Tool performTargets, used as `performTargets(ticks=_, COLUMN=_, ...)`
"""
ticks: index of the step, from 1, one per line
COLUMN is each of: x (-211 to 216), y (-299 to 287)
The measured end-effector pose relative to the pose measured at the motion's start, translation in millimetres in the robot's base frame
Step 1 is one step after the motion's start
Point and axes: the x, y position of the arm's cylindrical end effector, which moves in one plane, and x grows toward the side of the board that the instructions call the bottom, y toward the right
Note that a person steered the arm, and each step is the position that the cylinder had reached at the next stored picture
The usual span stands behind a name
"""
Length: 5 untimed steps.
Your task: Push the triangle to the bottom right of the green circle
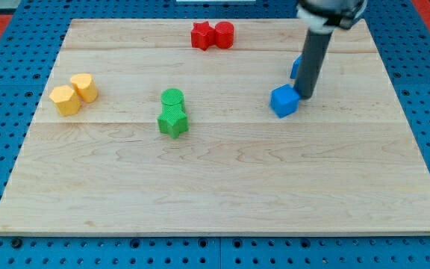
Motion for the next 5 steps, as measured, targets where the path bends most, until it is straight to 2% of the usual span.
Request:
performTargets(ticks=1, x=20, y=-121)
performTargets(ticks=2, x=20, y=-173)
performTargets(ticks=3, x=19, y=-60)
performTargets(ticks=4, x=-28, y=83)
performTargets(ticks=5, x=-84, y=138)
